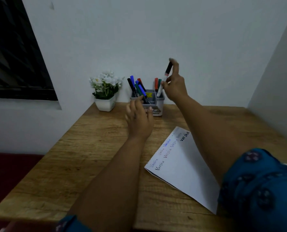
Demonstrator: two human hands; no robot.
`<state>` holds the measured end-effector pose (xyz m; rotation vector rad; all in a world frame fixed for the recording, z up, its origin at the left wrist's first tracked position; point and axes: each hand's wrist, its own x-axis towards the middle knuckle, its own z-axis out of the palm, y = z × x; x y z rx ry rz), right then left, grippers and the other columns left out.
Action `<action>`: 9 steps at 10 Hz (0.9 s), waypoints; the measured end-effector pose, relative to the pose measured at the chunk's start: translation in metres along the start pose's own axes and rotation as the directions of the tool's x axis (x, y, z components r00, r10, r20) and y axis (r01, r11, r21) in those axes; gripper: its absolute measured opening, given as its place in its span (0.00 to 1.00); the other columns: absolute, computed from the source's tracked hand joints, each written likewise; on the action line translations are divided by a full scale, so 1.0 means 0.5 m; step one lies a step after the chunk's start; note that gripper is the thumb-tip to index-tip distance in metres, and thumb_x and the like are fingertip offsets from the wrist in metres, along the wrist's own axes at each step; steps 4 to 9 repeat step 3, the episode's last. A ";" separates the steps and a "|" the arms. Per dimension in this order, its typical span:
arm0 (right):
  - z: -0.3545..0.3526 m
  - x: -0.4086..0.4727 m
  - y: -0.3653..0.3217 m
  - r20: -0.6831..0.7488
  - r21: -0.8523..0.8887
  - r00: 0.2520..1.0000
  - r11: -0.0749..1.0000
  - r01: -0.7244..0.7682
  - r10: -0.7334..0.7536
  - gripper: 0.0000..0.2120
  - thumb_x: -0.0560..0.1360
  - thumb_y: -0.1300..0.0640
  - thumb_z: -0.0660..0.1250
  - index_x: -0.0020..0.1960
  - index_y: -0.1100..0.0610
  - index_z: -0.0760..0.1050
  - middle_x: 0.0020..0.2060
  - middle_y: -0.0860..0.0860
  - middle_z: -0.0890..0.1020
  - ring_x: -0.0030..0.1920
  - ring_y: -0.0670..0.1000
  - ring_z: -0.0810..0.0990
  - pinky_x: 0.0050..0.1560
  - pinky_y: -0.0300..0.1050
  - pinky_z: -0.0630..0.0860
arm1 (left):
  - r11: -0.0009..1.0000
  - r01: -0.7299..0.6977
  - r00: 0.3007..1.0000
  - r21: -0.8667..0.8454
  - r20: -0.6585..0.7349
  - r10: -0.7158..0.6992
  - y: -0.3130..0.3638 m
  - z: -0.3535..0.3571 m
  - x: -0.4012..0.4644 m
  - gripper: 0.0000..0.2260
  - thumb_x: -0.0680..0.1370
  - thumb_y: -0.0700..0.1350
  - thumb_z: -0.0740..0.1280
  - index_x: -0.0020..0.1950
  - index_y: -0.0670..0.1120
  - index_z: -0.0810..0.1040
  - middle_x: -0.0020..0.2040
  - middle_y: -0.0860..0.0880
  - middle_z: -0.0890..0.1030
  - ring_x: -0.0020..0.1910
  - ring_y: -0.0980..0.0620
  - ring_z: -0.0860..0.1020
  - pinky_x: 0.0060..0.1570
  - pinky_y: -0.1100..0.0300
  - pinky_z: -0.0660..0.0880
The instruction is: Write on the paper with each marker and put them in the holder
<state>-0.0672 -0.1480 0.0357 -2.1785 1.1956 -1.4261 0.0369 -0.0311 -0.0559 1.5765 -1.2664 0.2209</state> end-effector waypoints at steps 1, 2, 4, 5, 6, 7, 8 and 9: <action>0.040 0.004 0.015 0.179 -0.218 0.983 0.976 -0.009 0.049 0.38 0.75 0.70 0.62 0.77 0.44 0.53 0.44 0.61 0.80 0.42 0.60 0.80 0.43 0.54 0.78 | 1.000 0.018 1.000 0.026 -0.014 -0.017 -0.004 -0.003 -0.001 0.19 0.79 0.48 0.62 0.68 0.43 0.68 0.65 0.44 0.71 0.65 0.43 0.65 0.62 0.45 0.65; 0.055 0.028 0.037 0.273 -0.415 0.957 0.910 0.029 0.094 0.35 0.77 0.65 0.64 0.78 0.47 0.55 0.57 0.63 0.77 0.58 0.63 0.75 0.56 0.56 0.75 | 1.000 0.002 1.000 0.017 -0.008 -0.002 -0.004 0.000 -0.002 0.20 0.79 0.48 0.62 0.69 0.43 0.67 0.64 0.44 0.71 0.64 0.44 0.66 0.62 0.45 0.65; 0.043 0.043 0.034 0.199 -0.433 0.979 0.901 0.040 0.052 0.30 0.81 0.63 0.59 0.78 0.46 0.56 0.63 0.61 0.72 0.64 0.63 0.68 0.63 0.57 0.70 | 0.998 0.012 0.999 0.056 0.030 -0.013 -0.005 0.003 0.001 0.22 0.79 0.50 0.61 0.71 0.44 0.65 0.66 0.45 0.70 0.67 0.43 0.64 0.64 0.43 0.64; 0.043 0.043 0.034 0.199 -0.433 0.979 0.901 0.040 0.052 0.30 0.81 0.63 0.59 0.78 0.46 0.56 0.63 0.61 0.72 0.64 0.63 0.68 0.63 0.57 0.70 | 0.998 0.012 0.999 0.056 0.030 -0.013 -0.005 0.003 0.001 0.22 0.79 0.50 0.61 0.71 0.44 0.65 0.66 0.45 0.70 0.67 0.43 0.64 0.64 0.43 0.64; 0.043 0.043 0.034 0.199 -0.433 0.979 0.901 0.040 0.052 0.30 0.81 0.63 0.59 0.78 0.46 0.56 0.63 0.61 0.72 0.64 0.63 0.68 0.63 0.57 0.70 | 0.998 0.012 0.999 0.056 0.030 -0.013 -0.005 0.003 0.001 0.22 0.79 0.50 0.61 0.71 0.44 0.65 0.66 0.45 0.70 0.67 0.43 0.64 0.64 0.43 0.64; 0.043 0.043 0.034 0.199 -0.433 0.979 0.901 0.040 0.052 0.30 0.81 0.63 0.59 0.78 0.46 0.56 0.63 0.61 0.72 0.64 0.63 0.68 0.63 0.57 0.70 | 0.998 0.012 0.999 0.056 0.030 -0.013 -0.005 0.003 0.001 0.22 0.79 0.50 0.61 0.71 0.44 0.65 0.66 0.45 0.70 0.67 0.43 0.64 0.64 0.43 0.64; 0.043 0.043 0.034 0.199 -0.433 0.979 0.901 0.040 0.052 0.30 0.81 0.63 0.59 0.78 0.46 0.56 0.63 0.61 0.72 0.64 0.63 0.68 0.63 0.57 0.70 | 0.998 0.012 0.999 0.056 0.030 -0.013 -0.005 0.003 0.001 0.22 0.79 0.50 0.61 0.71 0.44 0.65 0.66 0.45 0.70 0.67 0.43 0.64 0.64 0.43 0.64; 0.043 0.043 0.034 0.199 -0.433 0.979 0.901 0.040 0.052 0.30 0.81 0.63 0.59 0.78 0.46 0.56 0.63 0.61 0.72 0.64 0.63 0.68 0.63 0.57 0.70 | 0.998 0.012 0.999 0.056 0.030 -0.013 -0.005 0.003 0.001 0.22 0.79 0.50 0.61 0.71 0.44 0.65 0.66 0.45 0.70 0.67 0.43 0.64 0.64 0.43 0.64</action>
